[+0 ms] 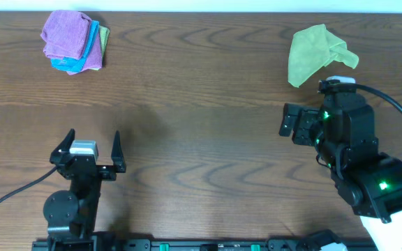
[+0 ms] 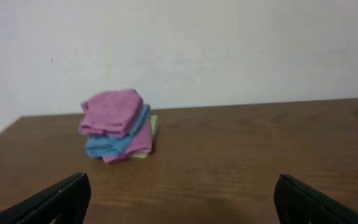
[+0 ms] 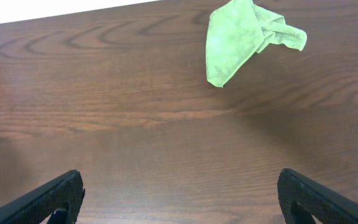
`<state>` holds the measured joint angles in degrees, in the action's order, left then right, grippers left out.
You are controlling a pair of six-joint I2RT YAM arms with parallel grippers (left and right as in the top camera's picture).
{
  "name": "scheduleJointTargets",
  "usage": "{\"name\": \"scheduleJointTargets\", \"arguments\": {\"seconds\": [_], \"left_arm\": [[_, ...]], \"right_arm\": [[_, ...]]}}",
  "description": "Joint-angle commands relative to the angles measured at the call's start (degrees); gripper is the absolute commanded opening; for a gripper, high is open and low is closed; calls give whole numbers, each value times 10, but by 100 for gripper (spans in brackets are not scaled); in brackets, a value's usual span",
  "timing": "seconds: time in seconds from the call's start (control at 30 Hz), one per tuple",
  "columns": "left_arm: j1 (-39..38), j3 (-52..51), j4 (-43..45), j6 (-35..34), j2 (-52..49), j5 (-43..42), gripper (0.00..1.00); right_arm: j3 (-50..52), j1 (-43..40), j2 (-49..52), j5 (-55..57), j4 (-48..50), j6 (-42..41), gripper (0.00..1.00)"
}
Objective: Fold the cloth
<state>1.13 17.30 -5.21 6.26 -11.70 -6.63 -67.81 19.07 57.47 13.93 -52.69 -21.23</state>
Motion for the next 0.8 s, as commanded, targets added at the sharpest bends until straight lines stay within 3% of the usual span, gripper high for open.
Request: {"name": "scheduleJointTargets", "arguments": {"seconds": [0.0, 0.3, 0.77], "left_arm": [[-8, -15, 8, -12, 13, 30, 95], [-8, -76, 16, -27, 42, 82, 95], [-8, -165, 55, -65, 89, 83, 95]], "right_arm": [[-9, -3, -1, 7, 0, 7, 99], [-9, -3, -1, 7, 0, 7, 99], [-9, -3, -1, 7, 0, 7, 99]]}}
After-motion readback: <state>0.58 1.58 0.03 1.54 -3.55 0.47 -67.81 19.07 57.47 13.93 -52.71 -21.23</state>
